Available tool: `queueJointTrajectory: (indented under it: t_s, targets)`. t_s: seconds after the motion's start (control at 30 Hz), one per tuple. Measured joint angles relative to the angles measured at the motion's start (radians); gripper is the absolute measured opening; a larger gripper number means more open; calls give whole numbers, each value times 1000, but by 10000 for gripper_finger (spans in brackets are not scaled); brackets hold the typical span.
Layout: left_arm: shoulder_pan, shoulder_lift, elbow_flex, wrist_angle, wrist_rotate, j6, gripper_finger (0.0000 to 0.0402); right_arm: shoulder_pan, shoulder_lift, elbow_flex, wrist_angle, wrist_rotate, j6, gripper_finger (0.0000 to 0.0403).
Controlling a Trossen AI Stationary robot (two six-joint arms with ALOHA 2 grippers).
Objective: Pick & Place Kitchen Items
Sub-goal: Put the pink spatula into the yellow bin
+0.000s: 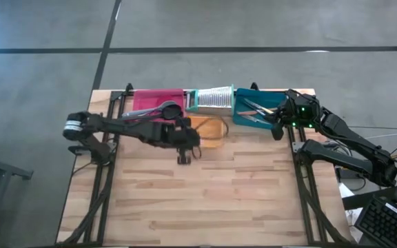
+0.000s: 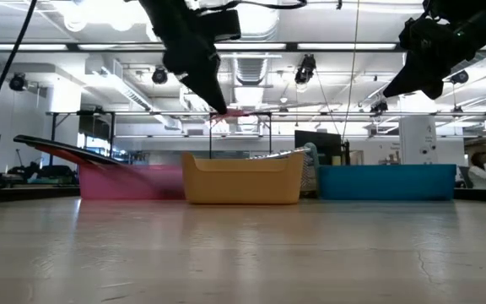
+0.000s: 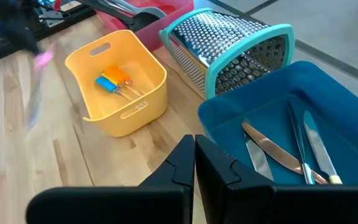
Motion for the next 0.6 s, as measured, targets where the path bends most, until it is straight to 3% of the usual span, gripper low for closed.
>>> queueJointTrajectory:
  t_s: [0.1, 0.23, 0.43, 0.6]
  targets:
    - [44, -6, 10, 1, -68, -26, 1, 0, 0, 0, 0, 0, 0, 8]
    - [106, -2, 12, 1, -68, -90, 1, 0, 0, 0, 0, 0, 0, 8]
    - [181, -2, 5, -15, 24, -207, 0, 0, 0, 0, 0, 0, 0, 8]
    - [188, 4, 5, -28, 33, -234, 0, 0, 0, 0, 0, 0, 0, 8]
